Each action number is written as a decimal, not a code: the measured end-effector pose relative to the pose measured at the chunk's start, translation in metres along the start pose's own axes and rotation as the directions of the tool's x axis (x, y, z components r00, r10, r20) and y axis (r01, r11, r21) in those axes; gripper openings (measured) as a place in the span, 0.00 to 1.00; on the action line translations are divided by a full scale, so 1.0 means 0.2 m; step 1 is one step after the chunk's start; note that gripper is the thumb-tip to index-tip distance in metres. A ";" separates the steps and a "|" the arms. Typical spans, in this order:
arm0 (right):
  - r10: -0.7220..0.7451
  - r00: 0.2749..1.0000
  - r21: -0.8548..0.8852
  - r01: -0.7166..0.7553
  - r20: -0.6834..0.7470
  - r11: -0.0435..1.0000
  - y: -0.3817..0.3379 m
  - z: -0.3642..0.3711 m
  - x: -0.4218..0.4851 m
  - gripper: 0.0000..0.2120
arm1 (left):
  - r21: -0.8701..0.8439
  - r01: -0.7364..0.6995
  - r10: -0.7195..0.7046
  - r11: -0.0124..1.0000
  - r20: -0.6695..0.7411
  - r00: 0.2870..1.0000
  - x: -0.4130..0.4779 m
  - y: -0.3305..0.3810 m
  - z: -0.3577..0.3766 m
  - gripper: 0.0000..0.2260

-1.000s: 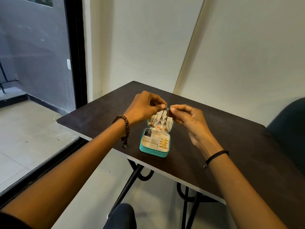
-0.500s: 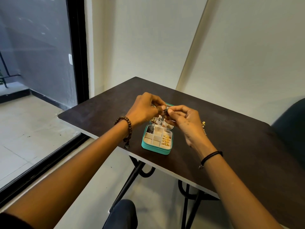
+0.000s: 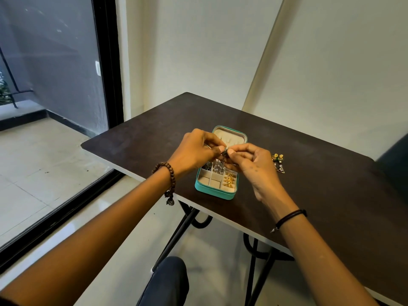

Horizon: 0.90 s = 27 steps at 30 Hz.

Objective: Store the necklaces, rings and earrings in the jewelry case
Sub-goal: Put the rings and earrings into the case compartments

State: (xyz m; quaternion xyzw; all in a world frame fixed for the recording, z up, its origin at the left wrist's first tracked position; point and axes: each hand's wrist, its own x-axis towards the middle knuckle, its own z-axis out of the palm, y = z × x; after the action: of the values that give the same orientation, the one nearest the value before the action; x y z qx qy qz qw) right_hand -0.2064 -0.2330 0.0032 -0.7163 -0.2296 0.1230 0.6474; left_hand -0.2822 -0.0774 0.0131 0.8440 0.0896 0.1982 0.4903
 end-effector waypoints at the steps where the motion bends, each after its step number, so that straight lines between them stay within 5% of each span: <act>1: -0.006 1.000 -0.015 0.006 0.009 1.000 0.01 0.00 -0.01 0.04 | -0.004 0.006 -0.006 1.000 0.006 1.000 -0.01 -0.01 0.00 0.09; 16: -0.110 0.994 -0.453 0.111 0.029 0.885 0.07 0.00 0.00 0.06 | 0.199 0.089 -0.097 0.976 0.030 0.995 -0.05 -0.07 0.04 0.05; 27: -0.181 0.983 -0.538 0.158 0.011 0.828 0.11 -0.05 0.00 0.06 | 0.317 0.071 -0.073 0.946 -0.005 0.997 -0.05 -0.05 0.07 0.08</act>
State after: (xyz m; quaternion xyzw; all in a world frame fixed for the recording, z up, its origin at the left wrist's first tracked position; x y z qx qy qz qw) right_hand -0.1979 -0.2423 -0.0181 -0.8478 -0.3044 -0.0184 0.4339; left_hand -0.2841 -0.0870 -0.0036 0.9086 0.1494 0.1605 0.3555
